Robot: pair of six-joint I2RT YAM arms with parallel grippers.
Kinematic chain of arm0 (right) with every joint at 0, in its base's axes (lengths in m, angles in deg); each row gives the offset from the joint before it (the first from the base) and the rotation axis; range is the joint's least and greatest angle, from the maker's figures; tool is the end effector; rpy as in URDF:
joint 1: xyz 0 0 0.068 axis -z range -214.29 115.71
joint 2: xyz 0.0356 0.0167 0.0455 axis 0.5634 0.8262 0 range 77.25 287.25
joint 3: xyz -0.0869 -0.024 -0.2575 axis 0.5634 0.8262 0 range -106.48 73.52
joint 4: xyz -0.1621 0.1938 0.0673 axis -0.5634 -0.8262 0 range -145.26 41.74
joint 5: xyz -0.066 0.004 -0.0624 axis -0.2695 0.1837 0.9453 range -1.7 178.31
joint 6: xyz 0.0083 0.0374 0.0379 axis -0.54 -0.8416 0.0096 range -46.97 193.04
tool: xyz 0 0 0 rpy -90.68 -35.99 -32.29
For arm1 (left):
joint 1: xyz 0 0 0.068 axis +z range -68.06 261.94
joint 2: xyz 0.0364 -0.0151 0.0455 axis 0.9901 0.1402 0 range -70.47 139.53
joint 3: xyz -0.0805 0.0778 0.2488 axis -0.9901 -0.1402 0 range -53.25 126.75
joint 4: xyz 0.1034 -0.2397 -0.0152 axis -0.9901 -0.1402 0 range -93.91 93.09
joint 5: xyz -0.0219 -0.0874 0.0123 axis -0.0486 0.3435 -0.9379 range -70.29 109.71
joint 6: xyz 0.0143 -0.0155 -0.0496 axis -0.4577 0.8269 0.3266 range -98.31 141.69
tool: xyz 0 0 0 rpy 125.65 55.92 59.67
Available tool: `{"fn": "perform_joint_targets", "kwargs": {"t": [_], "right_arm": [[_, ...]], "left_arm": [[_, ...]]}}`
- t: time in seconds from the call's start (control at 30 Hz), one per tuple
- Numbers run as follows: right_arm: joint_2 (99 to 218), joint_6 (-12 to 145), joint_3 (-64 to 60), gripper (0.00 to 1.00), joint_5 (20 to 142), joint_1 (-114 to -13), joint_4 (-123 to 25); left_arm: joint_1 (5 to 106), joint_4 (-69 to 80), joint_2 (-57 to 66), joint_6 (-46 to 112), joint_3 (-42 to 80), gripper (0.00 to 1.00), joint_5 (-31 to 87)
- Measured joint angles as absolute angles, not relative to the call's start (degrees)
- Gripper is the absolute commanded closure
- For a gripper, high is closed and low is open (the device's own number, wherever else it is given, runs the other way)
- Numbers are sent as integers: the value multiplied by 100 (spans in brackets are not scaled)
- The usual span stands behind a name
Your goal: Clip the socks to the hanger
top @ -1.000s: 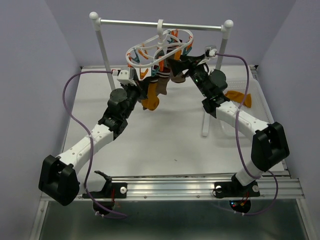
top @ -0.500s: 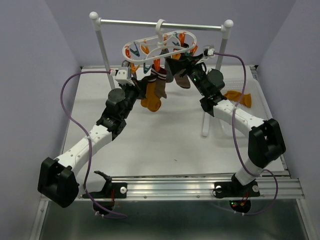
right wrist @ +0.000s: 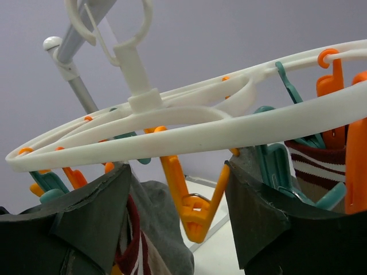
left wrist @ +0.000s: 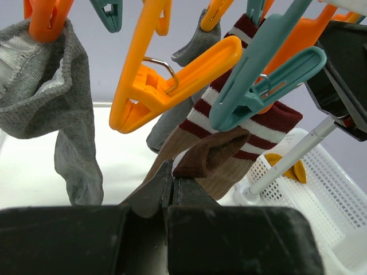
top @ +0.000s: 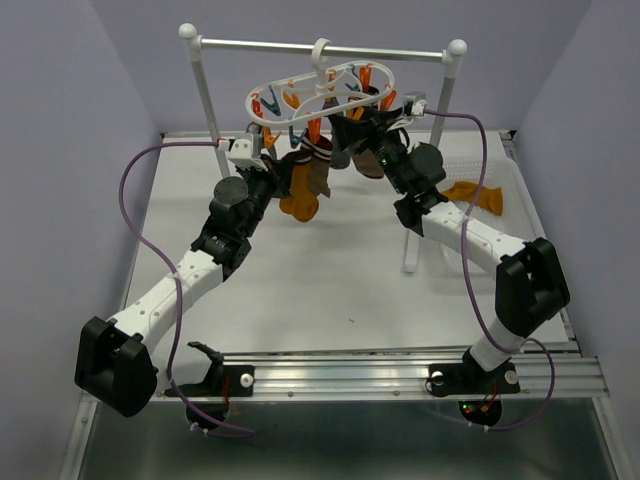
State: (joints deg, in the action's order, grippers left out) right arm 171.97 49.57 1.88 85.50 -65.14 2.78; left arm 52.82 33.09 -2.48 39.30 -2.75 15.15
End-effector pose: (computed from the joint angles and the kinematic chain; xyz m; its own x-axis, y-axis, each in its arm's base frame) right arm 0.3318 0.2001 0.3871 0.1506 0.5531 -0.8194 -0.6642 0.6705 0.3306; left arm 0.2457 -0.1337 0.3656 0.0543 -0.3754 -0.9253 0.4551 0.8341 -0.3117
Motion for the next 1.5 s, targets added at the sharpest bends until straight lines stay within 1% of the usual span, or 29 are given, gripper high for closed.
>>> {"fn": "perform_joint_targets", "kwargs": {"t": [0.03, 0.1, 0.47, 0.6, 0.63, 0.7, 0.73, 0.83, 1.17, 1.23, 1.3, 1.33, 1.5], "right_arm": [[17197, 5005, 188, 32, 8606, -6545, 278], [17197, 5106, 188, 33, 8729, -6606, 278], [17197, 5215, 140, 33, 9367, -6663, 230], [17197, 5226, 90, 34, 9468, -6663, 191], [17197, 5233, 81, 38, 9485, -6663, 169], [17197, 5246, 77, 41, 9516, -6663, 156], [17197, 5254, 70, 44, 9524, -6663, 136], [17195, 5287, 42, 47, 9597, -6663, 88], [17195, 5462, -26, 46, 9669, -6663, -97], [17193, 5508, -37, 50, 9669, -6663, -132], [17188, 5549, -39, 56, 9669, -6663, -163], [17188, 5567, -39, 62, 9669, -6663, -170], [17188, 5643, -76, 73, 9612, -6663, -200]], "left_arm": [[5282, 3306, -248, 3934, -275, 100, 1517], [5282, 3302, -248, 3939, -275, 100, 1520], [5282, 3300, -248, 3963, -275, 100, 1520], [5282, 3298, -248, 3963, -275, 100, 1520], [5282, 3295, -248, 3963, -275, 100, 1520], [5282, 3291, -248, 3963, -275, 100, 1520], [5282, 3287, -248, 3965, -275, 100, 1520], [5282, 3278, -248, 3967, -275, 100, 1520], [5282, 3278, -246, 3984, -275, 100, 1520], [5282, 3278, -244, 3984, -275, 100, 1520], [5282, 3278, -237, 3984, -275, 100, 1520], [5282, 3278, -235, 3984, -275, 100, 1520], [5282, 3278, -222, 3984, -273, 100, 1520]]}}
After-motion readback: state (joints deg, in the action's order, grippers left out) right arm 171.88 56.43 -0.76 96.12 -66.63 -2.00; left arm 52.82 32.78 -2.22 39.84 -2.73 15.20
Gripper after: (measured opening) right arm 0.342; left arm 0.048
